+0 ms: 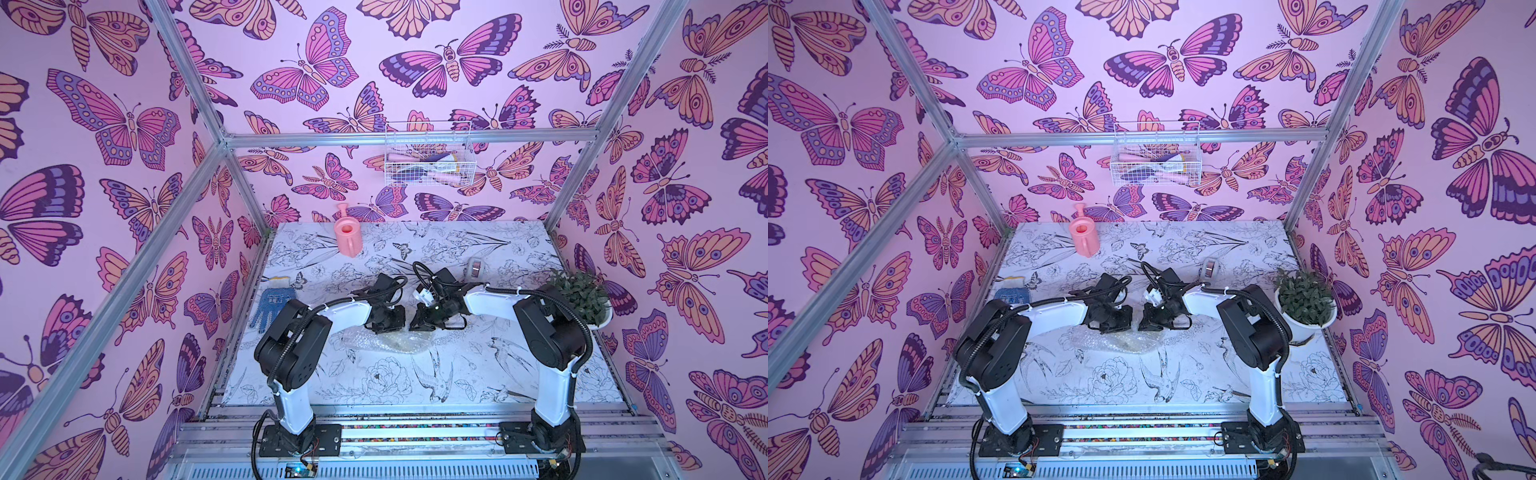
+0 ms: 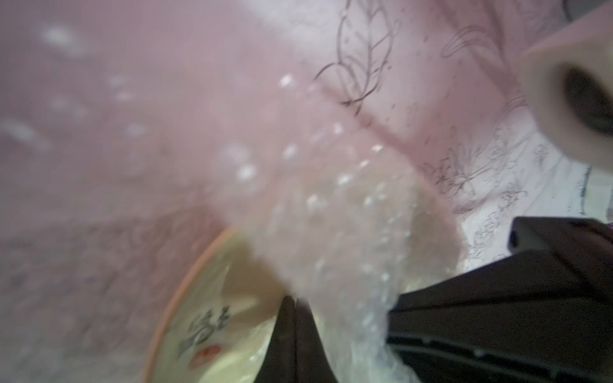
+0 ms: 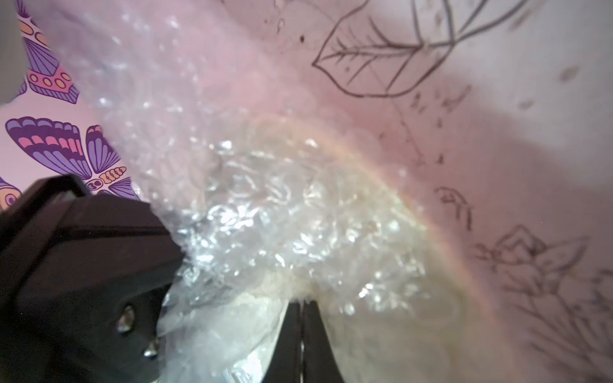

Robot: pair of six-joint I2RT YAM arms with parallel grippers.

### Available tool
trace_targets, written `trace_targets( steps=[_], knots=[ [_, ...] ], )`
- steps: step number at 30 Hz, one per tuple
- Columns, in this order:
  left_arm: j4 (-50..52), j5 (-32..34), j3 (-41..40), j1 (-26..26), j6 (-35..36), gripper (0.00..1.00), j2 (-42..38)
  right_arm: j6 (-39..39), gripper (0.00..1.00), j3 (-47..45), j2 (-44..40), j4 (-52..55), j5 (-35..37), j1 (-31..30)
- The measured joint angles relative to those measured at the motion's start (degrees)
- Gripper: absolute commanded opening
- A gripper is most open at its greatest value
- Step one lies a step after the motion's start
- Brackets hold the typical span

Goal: Wrap dinner plates in bubble wrap
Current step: Wrap the plate in the bubble wrap.

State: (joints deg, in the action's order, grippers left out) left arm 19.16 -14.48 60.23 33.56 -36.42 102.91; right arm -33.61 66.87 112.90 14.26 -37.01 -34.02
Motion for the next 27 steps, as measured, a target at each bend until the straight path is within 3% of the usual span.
trace_targets(
  steps=[7,10,14,20,27],
  knots=[
    [12.17,3.93,3.21,-0.85,0.31,0.0,-9.84,-0.02,0.0,0.09,0.07,0.09,0.37,-0.07],
    [13.62,3.96,7.48,0.66,-0.28,0.14,-10.91,-0.04,0.0,0.11,0.07,0.09,0.57,-0.15],
    [13.66,3.34,13.03,4.04,-1.55,0.23,-6.38,-0.28,0.0,0.11,0.07,0.07,0.57,-0.15],
    [13.44,3.58,11.28,5.09,-3.04,0.16,1.95,-1.01,0.0,0.11,0.07,0.02,0.61,-0.15],
    [11.85,3.8,6.29,4.63,-4.07,0.11,2.91,-1.16,0.0,0.2,0.07,0.02,0.81,-0.24]
  ],
)
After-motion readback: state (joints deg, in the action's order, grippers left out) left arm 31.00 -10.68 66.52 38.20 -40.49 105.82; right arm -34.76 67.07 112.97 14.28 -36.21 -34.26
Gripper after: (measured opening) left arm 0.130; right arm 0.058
